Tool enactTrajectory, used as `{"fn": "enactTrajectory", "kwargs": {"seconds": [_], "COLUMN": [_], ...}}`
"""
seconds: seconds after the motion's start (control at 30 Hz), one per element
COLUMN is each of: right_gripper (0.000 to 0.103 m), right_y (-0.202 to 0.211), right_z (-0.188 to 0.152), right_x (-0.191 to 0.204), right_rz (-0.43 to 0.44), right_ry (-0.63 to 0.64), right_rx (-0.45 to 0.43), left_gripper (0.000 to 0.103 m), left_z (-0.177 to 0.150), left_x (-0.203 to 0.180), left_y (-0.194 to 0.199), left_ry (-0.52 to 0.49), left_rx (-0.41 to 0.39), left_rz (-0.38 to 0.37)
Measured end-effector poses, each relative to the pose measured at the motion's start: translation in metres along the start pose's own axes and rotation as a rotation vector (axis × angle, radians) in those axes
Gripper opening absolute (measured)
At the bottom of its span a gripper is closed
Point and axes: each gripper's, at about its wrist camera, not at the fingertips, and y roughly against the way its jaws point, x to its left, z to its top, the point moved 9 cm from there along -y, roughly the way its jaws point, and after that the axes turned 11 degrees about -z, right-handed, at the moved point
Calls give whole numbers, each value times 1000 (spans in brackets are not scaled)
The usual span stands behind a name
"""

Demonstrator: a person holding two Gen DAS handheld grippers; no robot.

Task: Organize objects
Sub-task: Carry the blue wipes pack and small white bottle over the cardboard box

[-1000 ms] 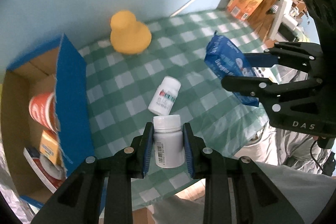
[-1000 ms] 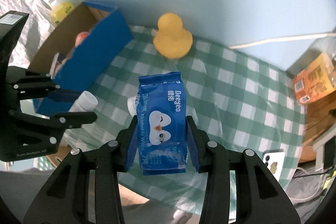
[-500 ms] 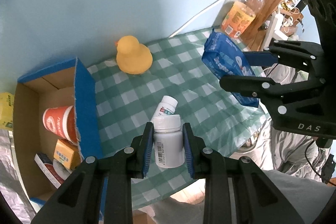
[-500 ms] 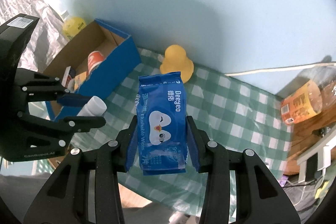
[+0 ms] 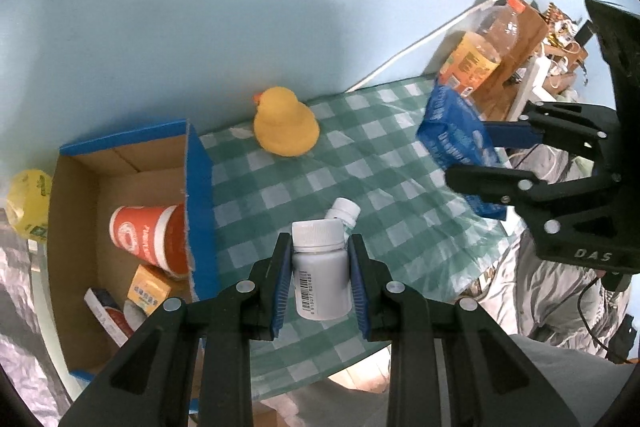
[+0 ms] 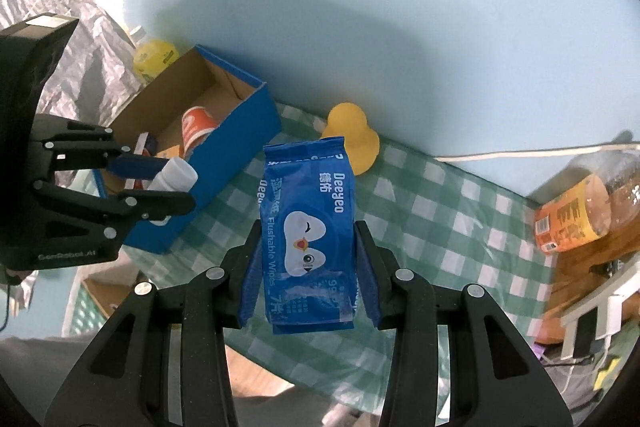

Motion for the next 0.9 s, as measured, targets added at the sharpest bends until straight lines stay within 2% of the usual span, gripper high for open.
{"fn": "enactTrajectory", "kwargs": {"seconds": [0.4, 0.9], "right_gripper": [41, 41], "right_y": [2, -15], "right_z": [22, 61], "right_x": [20, 83], "right_rz": [30, 150], "right_ry": [60, 194], "right_rx": [-19, -30], "left_gripper": [28, 28], "left_z": [-8, -33], "left_x": [15, 62], "left_y": [15, 37], "left_ry": [60, 208], "left_rx": [-28, -64], "left_rz": [2, 68]}}
